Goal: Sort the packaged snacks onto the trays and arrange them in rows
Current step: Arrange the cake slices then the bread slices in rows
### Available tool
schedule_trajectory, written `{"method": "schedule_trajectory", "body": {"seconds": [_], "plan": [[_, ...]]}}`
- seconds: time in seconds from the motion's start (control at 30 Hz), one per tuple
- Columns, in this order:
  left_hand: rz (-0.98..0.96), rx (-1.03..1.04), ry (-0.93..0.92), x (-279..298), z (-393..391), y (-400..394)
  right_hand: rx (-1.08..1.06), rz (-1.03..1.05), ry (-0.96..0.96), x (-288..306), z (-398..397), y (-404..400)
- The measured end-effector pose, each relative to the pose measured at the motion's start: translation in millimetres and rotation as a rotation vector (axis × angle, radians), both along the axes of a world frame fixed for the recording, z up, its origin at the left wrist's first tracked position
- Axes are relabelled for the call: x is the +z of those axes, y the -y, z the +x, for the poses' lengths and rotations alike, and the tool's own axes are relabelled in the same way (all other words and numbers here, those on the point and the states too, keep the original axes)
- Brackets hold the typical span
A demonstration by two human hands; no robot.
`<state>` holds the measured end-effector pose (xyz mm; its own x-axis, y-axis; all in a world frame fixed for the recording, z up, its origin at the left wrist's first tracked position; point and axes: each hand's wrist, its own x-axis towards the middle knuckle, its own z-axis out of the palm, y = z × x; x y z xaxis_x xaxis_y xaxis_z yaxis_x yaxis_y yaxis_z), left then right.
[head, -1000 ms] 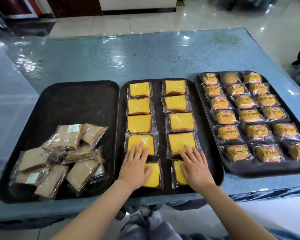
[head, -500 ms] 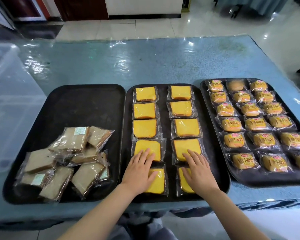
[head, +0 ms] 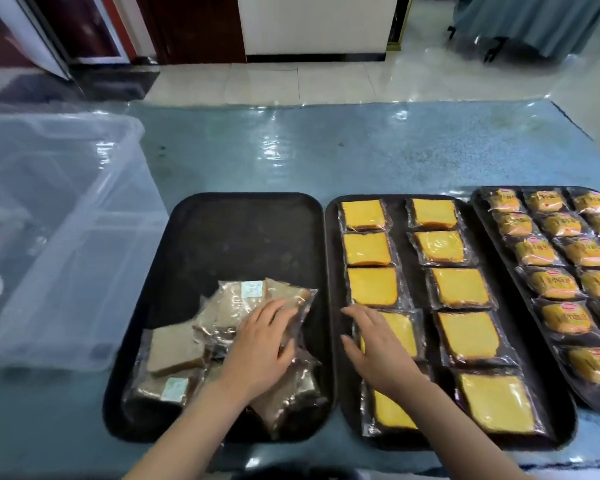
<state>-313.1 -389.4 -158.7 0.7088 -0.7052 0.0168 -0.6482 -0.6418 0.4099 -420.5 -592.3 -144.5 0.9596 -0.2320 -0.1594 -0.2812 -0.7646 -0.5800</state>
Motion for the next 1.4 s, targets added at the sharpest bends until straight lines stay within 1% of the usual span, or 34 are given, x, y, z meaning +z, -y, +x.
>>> {"method": "schedule_trajectory", "body": {"seconds": [0.1,0.23,0.37,0.47,0.53,0.63,0.7,0.8,0.87,0.93,1.03,1.2,1.27,1.33,1.4], "plan": [[-0.009,0.066,-0.009,-1,33,-43,-0.016,0.027,0.001,4,32,-44],[-0.003,0.14,-0.152,-9,66,-87,-0.149,0.161,-0.077,2,68,-95],[0.016,0.064,-0.278,-16,81,-106,-0.235,0.244,-0.12,-1,90,-131],[0.076,-0.024,-0.233,-21,83,-110,-0.295,0.294,-0.118,-1,100,-147],[0.092,-0.041,-0.2,-24,84,-111,-0.342,0.332,-0.116,1,104,-155],[0.028,-0.042,-0.222,-24,88,-114,-0.395,0.401,-0.089,2,108,-163],[-0.08,-0.024,-0.239,-20,92,-115,-0.407,0.488,-0.03,6,108,-166],[-0.22,0.041,-0.247,-14,103,-119,-0.369,0.598,0.027,11,109,-164],[-0.306,0.093,-0.295,-9,110,-119,-0.352,0.591,0.036,11,111,-159],[-0.41,0.152,-0.357,-2,115,-114,-0.378,0.557,0.043,9,117,-152],[-0.562,0.283,-0.512,11,124,-104,-0.379,0.52,0.01,4,135,-139],[-0.697,0.466,-0.709,7,154,-88,-0.294,0.451,-0.084,-6,179,-126],[-0.677,0.534,-0.762,1,162,-85,-0.282,0.456,-0.09,-7,190,-125],[-0.622,0.638,-0.767,-15,186,-78,-0.268,0.428,-0.123,-20,216,-118],[-0.478,0.671,-0.653,-22,193,-77,-0.29,0.4,-0.139,-23,220,-119]]}}
